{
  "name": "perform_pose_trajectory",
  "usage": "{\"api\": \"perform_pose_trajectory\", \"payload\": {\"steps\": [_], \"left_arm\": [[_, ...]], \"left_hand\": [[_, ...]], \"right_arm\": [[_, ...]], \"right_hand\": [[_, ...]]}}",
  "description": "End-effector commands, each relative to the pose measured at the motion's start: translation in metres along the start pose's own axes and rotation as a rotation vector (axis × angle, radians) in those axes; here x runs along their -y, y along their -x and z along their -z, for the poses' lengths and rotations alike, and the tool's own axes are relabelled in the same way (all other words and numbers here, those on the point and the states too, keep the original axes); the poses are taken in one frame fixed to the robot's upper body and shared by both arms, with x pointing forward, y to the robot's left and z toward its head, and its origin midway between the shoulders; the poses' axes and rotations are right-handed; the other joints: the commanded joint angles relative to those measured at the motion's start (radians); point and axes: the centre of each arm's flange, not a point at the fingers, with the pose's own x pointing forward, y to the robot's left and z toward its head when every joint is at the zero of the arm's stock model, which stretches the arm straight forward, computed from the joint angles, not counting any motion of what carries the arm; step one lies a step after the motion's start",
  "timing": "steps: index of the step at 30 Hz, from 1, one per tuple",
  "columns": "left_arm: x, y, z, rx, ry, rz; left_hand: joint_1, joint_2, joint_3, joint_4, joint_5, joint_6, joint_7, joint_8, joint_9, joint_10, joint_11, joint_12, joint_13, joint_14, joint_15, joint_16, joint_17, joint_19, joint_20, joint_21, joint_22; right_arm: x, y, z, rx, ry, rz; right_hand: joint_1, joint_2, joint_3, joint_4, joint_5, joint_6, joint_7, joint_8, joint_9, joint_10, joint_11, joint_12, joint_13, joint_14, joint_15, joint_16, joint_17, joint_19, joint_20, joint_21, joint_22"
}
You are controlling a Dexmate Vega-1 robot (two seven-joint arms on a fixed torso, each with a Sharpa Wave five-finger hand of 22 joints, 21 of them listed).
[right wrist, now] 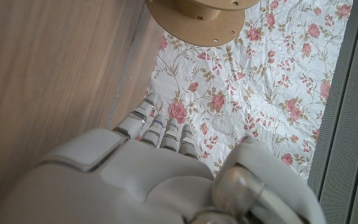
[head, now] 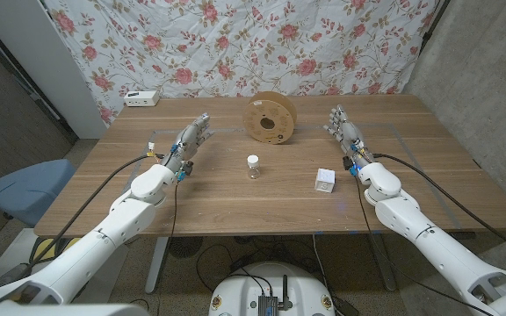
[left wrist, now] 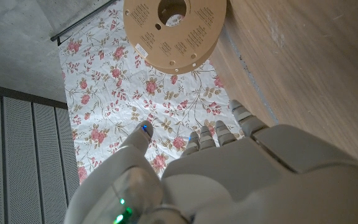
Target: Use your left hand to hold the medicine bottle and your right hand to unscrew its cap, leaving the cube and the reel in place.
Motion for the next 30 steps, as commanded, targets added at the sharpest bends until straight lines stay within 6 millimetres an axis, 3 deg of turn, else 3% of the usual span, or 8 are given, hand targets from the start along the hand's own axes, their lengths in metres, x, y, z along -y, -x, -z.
{"api": "perform_pose_trajectory", "payload": {"steps": [1, 4, 7, 10, 20, 23, 27, 30], "left_arm": [[0.015, -0.003, -0.003, 0.023, -0.023, 0.085], [0.016, -0.004, -0.005, 0.022, -0.049, 0.092], [0.016, -0.004, -0.006, 0.028, -0.046, 0.094], [0.016, -0.003, -0.008, 0.015, -0.072, 0.110], [0.022, 0.001, -0.011, -0.014, -0.107, 0.152], [0.024, 0.002, -0.014, -0.021, -0.122, 0.166], [0.027, 0.006, -0.017, -0.023, -0.137, 0.187], [0.029, 0.008, -0.019, -0.037, -0.161, 0.190]], "left_hand": [[0.031, -0.010, 0.002, -0.027, -0.003, 0.001, -0.015, 0.009, 0.002, -0.004, -0.012, 0.003, 0.005, -0.002, -0.014, 0.001, 0.004, -0.001, 0.003, -0.003, 0.001], [0.089, -0.051, -0.003, -0.096, -0.004, -0.012, -0.045, 0.007, 0.002, -0.001, -0.020, 0.002, 0.005, -0.014, -0.026, -0.001, 0.005, -0.013, 0.027, -0.007, 0.003], [0.102, -0.058, -0.004, -0.109, -0.003, -0.010, -0.050, 0.009, 0.002, 0.003, -0.028, 0.003, 0.005, -0.016, -0.030, -0.001, 0.006, -0.018, 0.029, -0.008, 0.003], [0.136, -0.086, -0.010, -0.138, 0.000, 0.002, -0.071, 0.015, 0.003, 0.012, -0.051, 0.005, 0.005, -0.011, -0.048, 0.002, 0.006, -0.019, 0.015, -0.006, 0.003], [0.218, -0.150, -0.027, -0.160, 0.018, 0.027, -0.103, 0.022, 0.002, 0.060, -0.075, 0.016, 0.006, 0.025, -0.074, 0.010, 0.006, -0.015, 0.023, -0.003, 0.003], [0.282, -0.192, -0.042, -0.159, 0.033, 0.044, -0.102, 0.024, 0.002, 0.088, -0.083, 0.019, 0.006, 0.077, -0.096, 0.017, 0.007, -0.009, 0.032, -0.001, 0.005], [0.300, -0.202, -0.047, -0.159, 0.037, 0.051, -0.105, 0.025, 0.002, 0.091, -0.079, 0.017, 0.006, 0.079, -0.091, 0.014, 0.007, -0.008, 0.036, -0.001, 0.005], [0.323, -0.213, -0.053, -0.159, 0.044, 0.050, -0.093, 0.022, 0.002, 0.095, -0.066, 0.016, 0.006, 0.077, -0.076, 0.010, 0.007, -0.013, 0.052, -0.003, 0.005]], "right_arm": [[0.007, 0.002, -0.004, 0.013, 0.020, 0.006], [0.008, 0.000, -0.002, 0.013, 0.018, 0.007], [0.009, -0.002, -0.001, 0.016, 0.016, 0.007], [0.010, -0.004, -0.001, 0.016, 0.019, 0.008], [0.014, -0.004, -0.001, 0.013, 0.034, 0.018], [0.015, -0.003, -0.001, 0.013, 0.033, 0.020], [0.015, -0.003, 0.000, 0.009, 0.031, 0.021], [0.015, -0.002, 0.001, 0.007, 0.031, 0.026]], "right_hand": [[0.005, -0.003, 0.004, 0.002, 0.005, 0.002, -0.005, 0.005, 0.002, 0.010, 0.000, 0.004, 0.003, 0.010, -0.026, 0.006, 0.003, -0.002, -0.054, 0.005, 0.005], [0.004, -0.003, 0.004, 0.001, 0.005, 0.003, -0.005, 0.005, 0.002, 0.011, 0.000, 0.004, 0.003, 0.010, -0.027, 0.007, 0.002, -0.002, -0.054, 0.005, 0.005], [0.004, -0.004, 0.004, 0.001, 0.006, 0.003, -0.005, 0.005, 0.002, 0.011, 0.000, 0.005, 0.003, 0.011, -0.027, 0.007, 0.002, -0.002, -0.054, 0.005, 0.005], [0.004, -0.004, 0.004, 0.001, 0.006, 0.004, -0.005, 0.006, 0.002, 0.012, 0.000, 0.005, 0.003, 0.011, -0.027, 0.007, 0.002, -0.001, -0.054, 0.005, 0.005], [0.003, -0.004, 0.005, -0.001, 0.007, 0.005, -0.005, 0.006, 0.001, 0.016, 0.001, 0.006, 0.002, 0.014, -0.029, 0.008, 0.000, 0.000, -0.054, 0.006, 0.005], [0.003, -0.004, 0.006, -0.001, 0.007, 0.005, -0.005, 0.006, 0.001, 0.016, 0.001, 0.006, 0.002, 0.013, -0.029, 0.008, 0.000, 0.001, -0.054, 0.006, 0.005], [0.003, -0.004, 0.006, -0.001, 0.008, 0.005, -0.004, 0.006, 0.001, 0.016, 0.001, 0.005, 0.002, 0.013, -0.029, 0.008, -0.001, 0.001, -0.054, 0.006, 0.005], [0.003, -0.003, 0.007, -0.002, 0.008, 0.005, -0.005, 0.006, 0.001, 0.016, 0.000, 0.005, 0.002, 0.013, -0.029, 0.008, -0.001, 0.000, -0.055, 0.006, 0.005]]}}
